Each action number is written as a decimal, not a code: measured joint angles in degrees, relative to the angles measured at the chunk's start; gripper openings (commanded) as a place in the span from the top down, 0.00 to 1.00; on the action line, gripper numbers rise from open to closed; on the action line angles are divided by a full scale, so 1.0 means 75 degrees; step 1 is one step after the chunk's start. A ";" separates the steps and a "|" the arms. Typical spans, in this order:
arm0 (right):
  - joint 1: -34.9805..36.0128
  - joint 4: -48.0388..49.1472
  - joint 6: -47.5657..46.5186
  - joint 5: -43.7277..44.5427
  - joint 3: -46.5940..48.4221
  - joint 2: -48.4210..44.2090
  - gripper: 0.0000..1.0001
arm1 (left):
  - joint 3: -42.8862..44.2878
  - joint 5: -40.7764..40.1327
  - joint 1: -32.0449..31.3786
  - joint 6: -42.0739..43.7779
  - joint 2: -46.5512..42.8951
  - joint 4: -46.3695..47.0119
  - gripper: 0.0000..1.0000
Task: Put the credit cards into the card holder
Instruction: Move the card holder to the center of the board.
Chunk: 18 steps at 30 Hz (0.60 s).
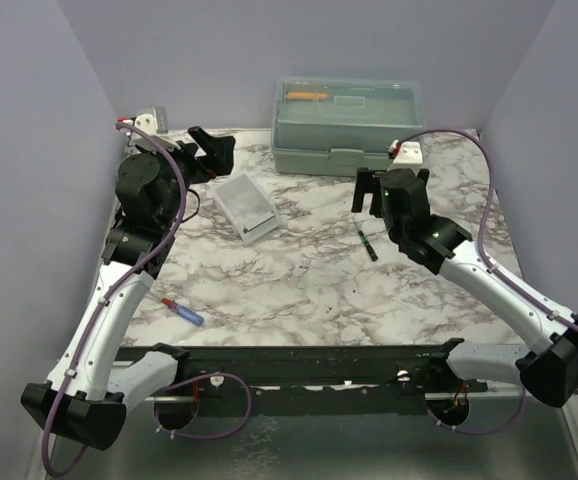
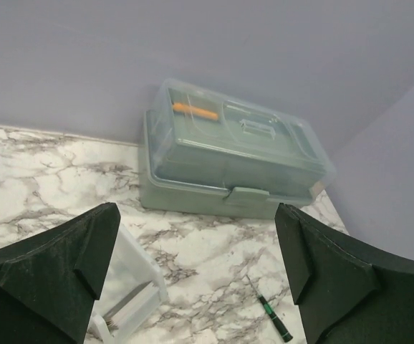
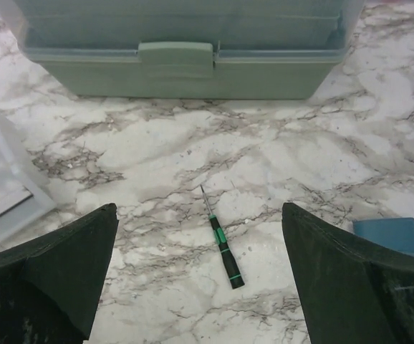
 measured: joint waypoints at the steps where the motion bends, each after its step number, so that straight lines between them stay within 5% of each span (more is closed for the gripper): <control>1: -0.0035 0.0003 0.0029 -0.0064 -0.0044 0.0102 0.00 | 0.0000 0.0079 0.0000 0.0017 0.0052 -0.0035 0.01; 6: -0.0679 0.0020 0.0385 -0.1014 -0.0137 0.0399 0.09 | 0.0000 0.0592 0.0000 0.0015 0.0329 -0.0157 0.01; 11: -0.2970 -0.0032 0.1204 -0.2681 -0.0329 0.0699 0.00 | -0.0023 0.1029 0.0000 -0.0047 0.0533 -0.0198 0.01; 18: -0.6755 -0.0035 0.2294 -0.5033 -0.1451 0.0694 0.03 | -0.0256 0.1510 0.0000 -0.0175 0.0656 -0.0213 0.01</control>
